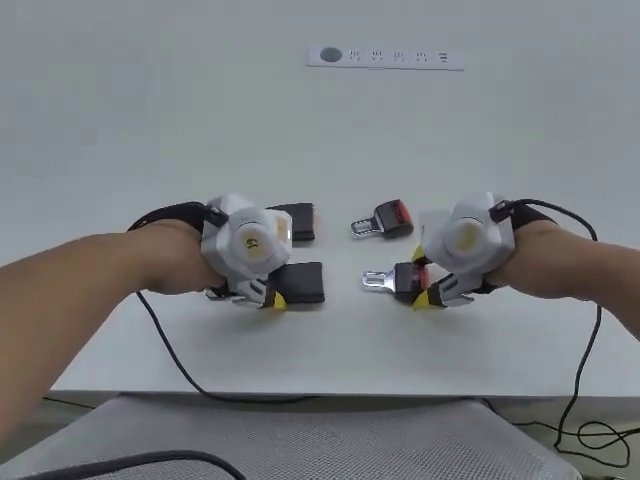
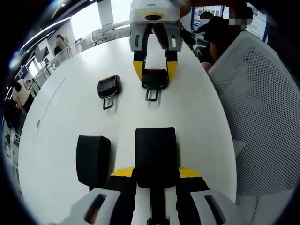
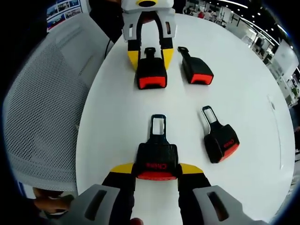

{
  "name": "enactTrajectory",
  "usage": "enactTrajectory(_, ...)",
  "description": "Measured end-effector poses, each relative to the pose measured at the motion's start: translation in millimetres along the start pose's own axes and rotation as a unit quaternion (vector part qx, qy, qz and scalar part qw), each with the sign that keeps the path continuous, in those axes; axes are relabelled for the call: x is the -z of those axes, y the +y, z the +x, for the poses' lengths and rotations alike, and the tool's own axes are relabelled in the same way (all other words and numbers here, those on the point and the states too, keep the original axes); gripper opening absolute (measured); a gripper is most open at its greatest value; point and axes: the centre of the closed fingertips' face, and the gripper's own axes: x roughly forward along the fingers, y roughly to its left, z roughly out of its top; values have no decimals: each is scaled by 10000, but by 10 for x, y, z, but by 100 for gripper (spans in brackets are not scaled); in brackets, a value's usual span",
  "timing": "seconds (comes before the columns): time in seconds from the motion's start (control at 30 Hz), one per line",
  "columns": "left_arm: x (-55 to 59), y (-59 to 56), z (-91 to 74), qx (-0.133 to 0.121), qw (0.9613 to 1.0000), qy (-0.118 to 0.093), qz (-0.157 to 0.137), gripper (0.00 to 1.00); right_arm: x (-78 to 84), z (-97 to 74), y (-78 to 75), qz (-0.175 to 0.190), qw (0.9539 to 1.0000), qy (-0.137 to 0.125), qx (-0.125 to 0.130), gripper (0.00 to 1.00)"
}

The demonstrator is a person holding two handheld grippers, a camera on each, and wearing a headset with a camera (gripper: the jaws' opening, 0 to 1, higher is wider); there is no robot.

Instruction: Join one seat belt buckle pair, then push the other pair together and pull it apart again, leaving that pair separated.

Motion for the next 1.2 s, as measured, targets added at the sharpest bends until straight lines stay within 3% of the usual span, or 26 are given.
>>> enactTrajectory(0.27,2,2,14,23,10000,33,47,34,-36,7,18,8,10000,30,26,32)
enactTrajectory(0.67,2,6,10,-19,10000,-2,21,34,-263,99,99,-147,9999,-17,-26,32)
enactTrajectory(1.2,-14,1,6,-26,10000,20,-16,34,-556,222,82,-224,9996,-159,19,32)
